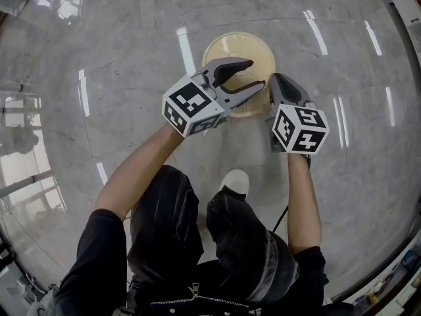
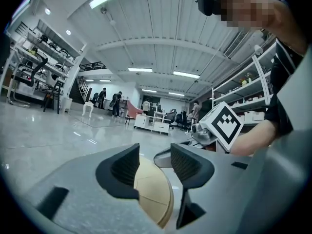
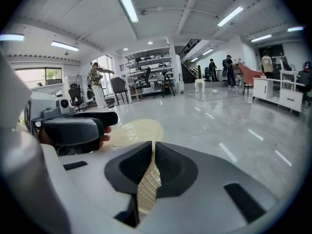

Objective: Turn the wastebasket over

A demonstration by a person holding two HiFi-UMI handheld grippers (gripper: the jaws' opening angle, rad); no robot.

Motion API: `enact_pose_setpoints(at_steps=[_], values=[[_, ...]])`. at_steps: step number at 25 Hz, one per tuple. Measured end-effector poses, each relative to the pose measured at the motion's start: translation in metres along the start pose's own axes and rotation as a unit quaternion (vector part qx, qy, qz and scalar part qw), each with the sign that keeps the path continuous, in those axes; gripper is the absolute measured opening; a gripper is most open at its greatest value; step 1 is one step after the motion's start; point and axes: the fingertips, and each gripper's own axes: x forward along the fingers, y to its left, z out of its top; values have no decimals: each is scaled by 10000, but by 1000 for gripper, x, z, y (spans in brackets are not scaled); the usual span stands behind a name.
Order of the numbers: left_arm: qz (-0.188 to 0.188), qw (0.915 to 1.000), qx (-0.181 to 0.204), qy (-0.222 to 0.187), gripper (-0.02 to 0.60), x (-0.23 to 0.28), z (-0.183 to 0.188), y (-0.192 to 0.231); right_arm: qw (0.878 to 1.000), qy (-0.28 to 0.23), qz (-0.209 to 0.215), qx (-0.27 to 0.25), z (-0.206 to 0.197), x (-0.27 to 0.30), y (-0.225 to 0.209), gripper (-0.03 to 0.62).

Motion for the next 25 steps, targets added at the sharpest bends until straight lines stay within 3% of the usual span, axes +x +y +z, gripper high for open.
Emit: enact_pose_setpoints(at_steps=[4, 8, 13, 16, 18, 23, 25], values=[[-143, 9997, 160, 140, 189, 13, -8, -11, 9996, 246, -49, 147, -26, 1, -11, 29], [-135, 9979, 548, 315, 189, 19, -15, -19, 9995, 101, -121, 277, -31, 0, -11, 29], [72, 9997, 204, 95, 189, 13, -7, -8, 9996, 139, -188, 139, -31, 0, -12, 29], [181, 9991, 389, 18, 182, 3, 4, -5, 9993, -148, -333, 11, -13, -13, -15, 28], [293, 9984, 489, -35, 158, -5, 12, 0, 9986, -382, -349, -65, 3, -21, -10, 28], [627, 9951, 758, -65, 12, -29, 27, 6, 9976, -531, -246, -379, 31, -32, 15, 28], [678, 9945, 793, 11, 6, -38, 29, 7, 9967, -581, -251, -503, 42, -37, 25, 25]])
